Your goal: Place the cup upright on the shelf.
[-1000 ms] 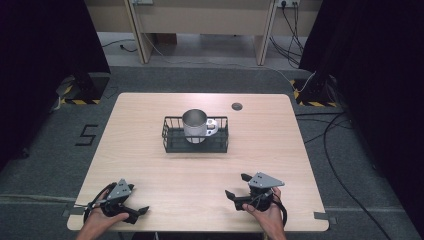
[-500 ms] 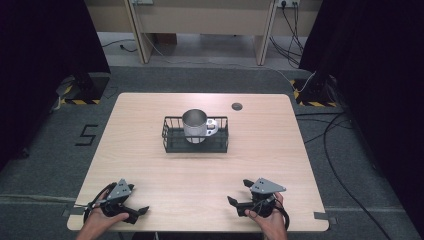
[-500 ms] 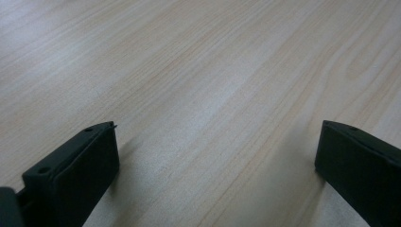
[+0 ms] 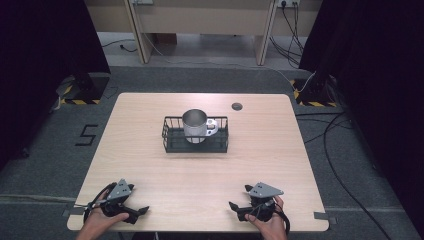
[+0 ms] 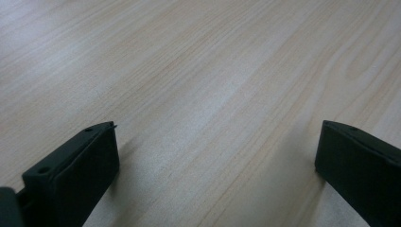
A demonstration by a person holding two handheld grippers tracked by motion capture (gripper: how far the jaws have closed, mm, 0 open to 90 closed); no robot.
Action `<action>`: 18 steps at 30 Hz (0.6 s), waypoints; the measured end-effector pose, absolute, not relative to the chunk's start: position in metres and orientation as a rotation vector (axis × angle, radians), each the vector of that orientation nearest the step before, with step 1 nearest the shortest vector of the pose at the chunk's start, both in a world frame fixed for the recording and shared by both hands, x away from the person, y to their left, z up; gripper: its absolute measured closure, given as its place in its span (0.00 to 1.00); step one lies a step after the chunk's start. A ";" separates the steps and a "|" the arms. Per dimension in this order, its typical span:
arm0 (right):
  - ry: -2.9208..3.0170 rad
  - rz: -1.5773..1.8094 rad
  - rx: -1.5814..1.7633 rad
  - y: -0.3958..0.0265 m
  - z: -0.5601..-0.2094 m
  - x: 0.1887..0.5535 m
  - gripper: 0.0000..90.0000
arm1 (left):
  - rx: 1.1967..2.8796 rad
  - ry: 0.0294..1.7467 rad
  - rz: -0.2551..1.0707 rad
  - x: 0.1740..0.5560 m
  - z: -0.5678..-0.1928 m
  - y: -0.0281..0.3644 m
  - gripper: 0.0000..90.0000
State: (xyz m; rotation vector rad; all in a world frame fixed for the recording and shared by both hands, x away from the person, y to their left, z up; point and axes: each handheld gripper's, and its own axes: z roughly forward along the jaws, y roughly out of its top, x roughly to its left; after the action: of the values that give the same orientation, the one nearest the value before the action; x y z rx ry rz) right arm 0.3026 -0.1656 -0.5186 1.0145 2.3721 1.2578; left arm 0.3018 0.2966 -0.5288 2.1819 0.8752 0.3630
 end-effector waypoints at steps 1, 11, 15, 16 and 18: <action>2.373 1.252 1.015 -0.166 -0.519 0.303 0.17 | 2.182 0.875 0.363 0.302 -0.529 0.297 0.00; 2.435 1.069 1.006 -0.161 -0.523 0.298 0.16 | 2.182 0.875 0.363 0.302 -0.529 0.297 0.00; 2.448 1.052 0.989 -0.158 -0.525 0.297 0.06 | 2.183 0.875 0.363 0.302 -0.529 0.297 0.00; 2.453 1.048 0.984 -0.157 -0.526 0.297 0.00 | 2.183 0.875 0.363 0.302 -0.529 0.297 0.00; 2.448 1.045 0.990 -0.155 -0.527 0.296 0.00 | 2.183 0.874 0.363 0.302 -0.529 0.297 0.00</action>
State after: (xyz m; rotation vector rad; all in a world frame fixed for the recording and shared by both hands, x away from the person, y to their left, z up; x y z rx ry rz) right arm 0.2956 -0.1554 -0.5267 0.9899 2.4477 1.0452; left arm 0.3018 0.2967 -0.5288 2.1832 0.8742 0.3633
